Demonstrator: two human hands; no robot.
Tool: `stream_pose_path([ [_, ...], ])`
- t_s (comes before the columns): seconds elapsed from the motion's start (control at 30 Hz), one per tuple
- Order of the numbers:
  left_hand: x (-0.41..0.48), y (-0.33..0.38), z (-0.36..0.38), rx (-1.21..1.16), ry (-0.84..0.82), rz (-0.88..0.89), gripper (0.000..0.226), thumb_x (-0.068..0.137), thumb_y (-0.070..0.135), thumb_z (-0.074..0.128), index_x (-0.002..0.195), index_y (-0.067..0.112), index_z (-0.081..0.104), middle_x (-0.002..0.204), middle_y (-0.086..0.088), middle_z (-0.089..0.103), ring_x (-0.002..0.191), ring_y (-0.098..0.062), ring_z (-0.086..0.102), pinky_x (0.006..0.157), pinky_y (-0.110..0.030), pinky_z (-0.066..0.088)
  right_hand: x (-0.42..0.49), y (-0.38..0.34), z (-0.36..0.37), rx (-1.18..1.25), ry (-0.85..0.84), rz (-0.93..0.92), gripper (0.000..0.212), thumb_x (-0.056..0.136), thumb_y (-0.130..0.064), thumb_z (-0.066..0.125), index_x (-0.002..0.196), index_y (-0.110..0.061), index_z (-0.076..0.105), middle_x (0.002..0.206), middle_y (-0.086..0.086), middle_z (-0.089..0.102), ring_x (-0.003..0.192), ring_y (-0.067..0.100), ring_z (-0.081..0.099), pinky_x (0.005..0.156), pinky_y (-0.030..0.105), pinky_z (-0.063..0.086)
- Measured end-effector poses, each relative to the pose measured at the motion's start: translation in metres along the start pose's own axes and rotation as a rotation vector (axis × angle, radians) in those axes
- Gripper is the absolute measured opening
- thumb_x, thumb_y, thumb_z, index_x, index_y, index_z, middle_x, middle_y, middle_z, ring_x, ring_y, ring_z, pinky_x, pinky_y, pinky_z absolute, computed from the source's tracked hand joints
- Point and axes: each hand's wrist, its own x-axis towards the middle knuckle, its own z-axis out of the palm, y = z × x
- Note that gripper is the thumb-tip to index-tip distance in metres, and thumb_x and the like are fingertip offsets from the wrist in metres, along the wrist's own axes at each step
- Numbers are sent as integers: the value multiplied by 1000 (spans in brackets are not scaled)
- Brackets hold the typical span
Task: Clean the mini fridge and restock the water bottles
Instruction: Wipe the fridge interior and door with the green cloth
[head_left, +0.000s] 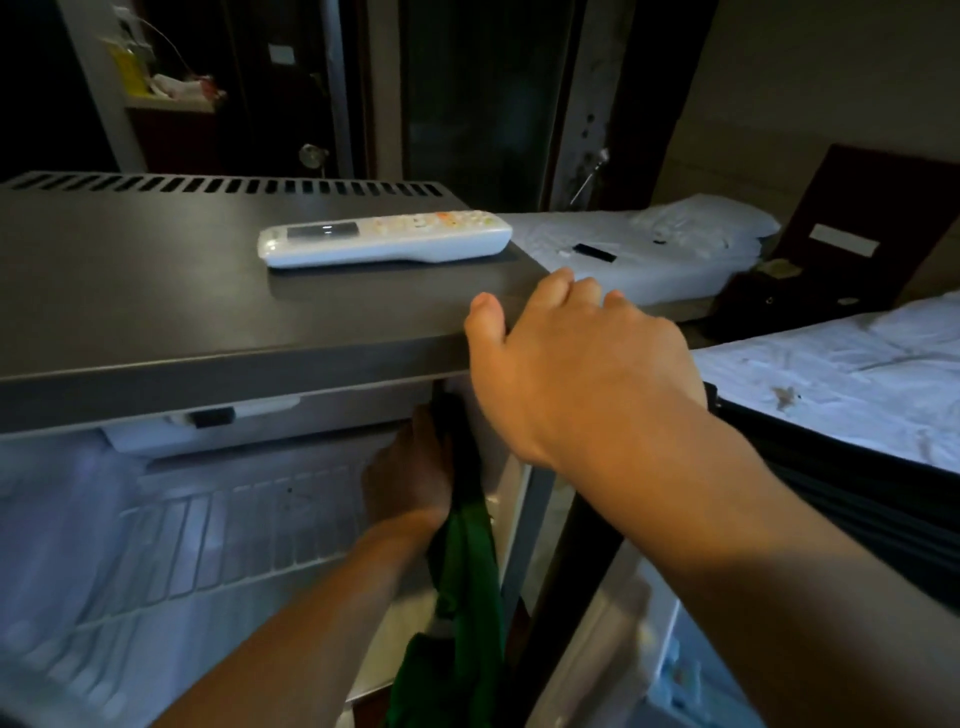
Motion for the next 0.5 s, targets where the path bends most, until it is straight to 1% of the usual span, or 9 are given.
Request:
stream_pose_path([
  [0.1,3,-8,-2,137,-77,-53,35,100,37,30,116,17,53,122,-15,61,111,-36,59,91,-41,45,-5,0,0,26,7,-6,74,97,-51,7,150,1,6,153,26,19,139,40,24,103,45,33],
  [0.17,-10,-7,-2,181,-114,16,31,100,35,31,114,18,53,117,-14,64,106,-35,61,88,-40,46,-6,0,0,36,22,0,74,97,-52,7,149,1,10,151,26,23,137,39,28,102,44,33],
  [0.23,-32,-9,3,260,-53,142,29,98,36,37,114,18,53,108,-12,67,97,-36,65,79,-40,49,-6,-2,0,50,21,16,74,97,-52,7,149,1,14,151,25,25,136,40,29,102,45,33],
  [0.27,-47,-14,6,230,9,188,29,97,37,42,115,17,53,103,-11,68,91,-36,66,74,-41,50,-6,-3,1,76,23,25,75,97,-52,8,149,1,14,151,25,25,137,39,29,103,45,33],
  [0.33,-78,-29,23,27,100,210,28,93,33,54,116,16,54,94,-11,69,82,-36,68,65,-42,51,-7,-3,0,73,56,29,75,97,-53,8,149,1,15,152,24,26,137,38,30,103,45,33],
  [0.37,-93,-36,33,-118,116,187,29,92,29,56,119,20,52,94,-8,69,81,-33,68,65,-41,52,-8,-3,0,34,69,32,75,97,-53,7,149,0,15,152,24,26,137,38,30,101,46,34],
  [0.43,-118,-45,49,-421,-7,48,32,95,23,52,123,39,44,98,7,67,83,-17,67,70,-30,54,-7,0,2,-4,90,19,75,96,-53,6,149,-1,16,151,23,27,134,39,34,96,46,36],
  [0.47,-122,-47,57,-537,-37,-49,29,97,22,49,114,44,44,95,13,64,83,-9,66,68,-19,51,-5,2,3,8,103,8,75,96,-53,6,149,-2,17,150,23,30,132,39,36,93,46,37],
  [0.5,-119,-46,65,-635,-17,-150,24,98,20,47,103,44,45,92,15,61,83,-7,64,66,-13,47,-5,3,4,20,93,-5,74,96,-53,6,148,-2,19,147,24,33,130,39,38,90,45,37],
])
